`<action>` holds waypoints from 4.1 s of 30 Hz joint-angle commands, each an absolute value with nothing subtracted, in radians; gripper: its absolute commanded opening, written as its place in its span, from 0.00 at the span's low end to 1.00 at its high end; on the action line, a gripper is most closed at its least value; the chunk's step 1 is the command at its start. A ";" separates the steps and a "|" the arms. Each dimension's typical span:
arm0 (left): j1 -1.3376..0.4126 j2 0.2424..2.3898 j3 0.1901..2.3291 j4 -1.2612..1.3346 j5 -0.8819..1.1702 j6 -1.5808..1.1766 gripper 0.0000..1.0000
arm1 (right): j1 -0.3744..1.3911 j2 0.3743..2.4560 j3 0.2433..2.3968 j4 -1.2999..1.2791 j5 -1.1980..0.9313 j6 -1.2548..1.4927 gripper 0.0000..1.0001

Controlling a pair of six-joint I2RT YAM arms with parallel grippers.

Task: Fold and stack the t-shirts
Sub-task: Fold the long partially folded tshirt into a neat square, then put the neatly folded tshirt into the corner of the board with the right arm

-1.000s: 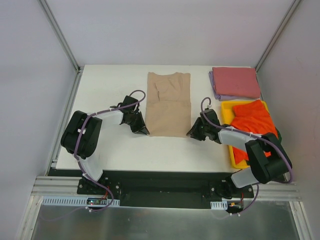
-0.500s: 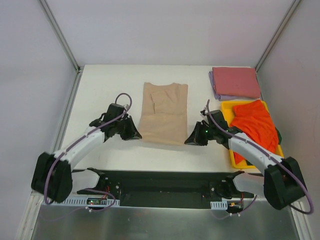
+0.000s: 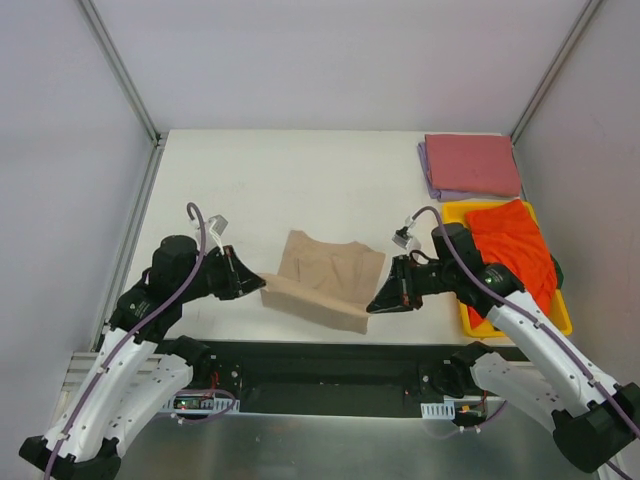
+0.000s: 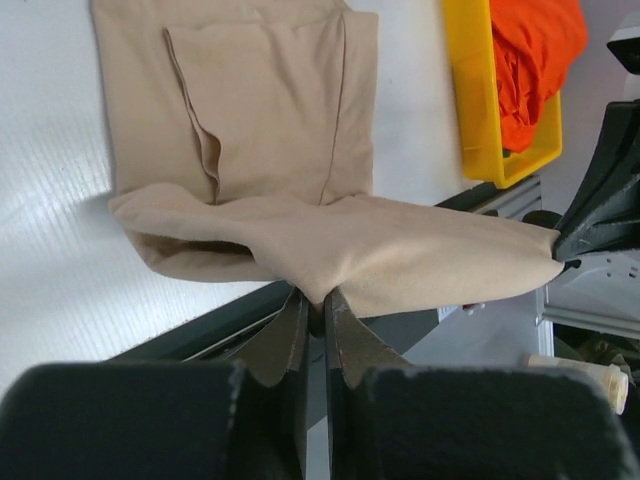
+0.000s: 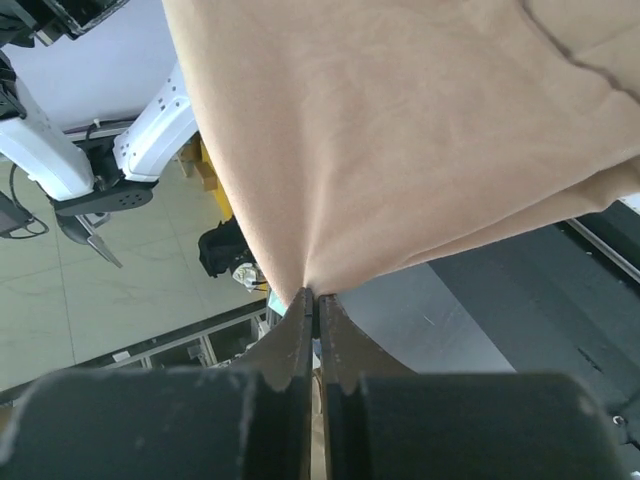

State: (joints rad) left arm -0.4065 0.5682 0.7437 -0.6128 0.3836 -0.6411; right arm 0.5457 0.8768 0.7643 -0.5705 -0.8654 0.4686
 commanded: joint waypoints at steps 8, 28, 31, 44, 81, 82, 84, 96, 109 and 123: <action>-0.403 0.764 0.853 -0.503 0.209 -0.670 0.00 | 0.407 0.913 0.813 -0.589 -0.801 0.476 0.00; -0.400 1.362 1.123 -0.402 0.078 -0.594 0.00 | 0.261 1.158 0.819 -0.442 -0.494 0.411 0.00; -0.397 1.439 1.160 -0.402 0.081 -0.591 0.00 | 0.259 1.209 0.810 -0.370 -0.479 0.407 0.00; -0.380 1.670 1.249 -0.399 0.094 -0.572 0.00 | 0.249 1.463 0.833 -0.189 -0.454 0.405 0.00; -0.361 1.936 1.321 -0.198 0.465 -0.629 0.99 | 0.362 1.715 1.015 -0.072 -0.367 0.341 0.96; -0.359 1.945 1.309 -0.198 0.451 -0.633 0.99 | 0.362 1.745 1.022 -0.074 -0.362 0.336 0.96; -0.357 1.953 1.279 -0.202 0.433 -0.635 0.99 | 0.359 1.790 1.020 -0.077 -0.353 0.341 0.96; -0.373 1.676 1.072 -0.218 0.405 -0.620 0.99 | 0.405 1.651 1.120 -0.365 -0.163 0.155 0.96; -0.379 0.972 0.869 -0.353 -0.130 -0.724 0.99 | 0.410 0.944 0.818 -0.358 0.169 0.270 0.96; -0.379 0.730 0.612 -0.422 -0.172 -0.818 0.99 | 0.492 1.389 0.966 -0.385 -0.041 0.316 0.96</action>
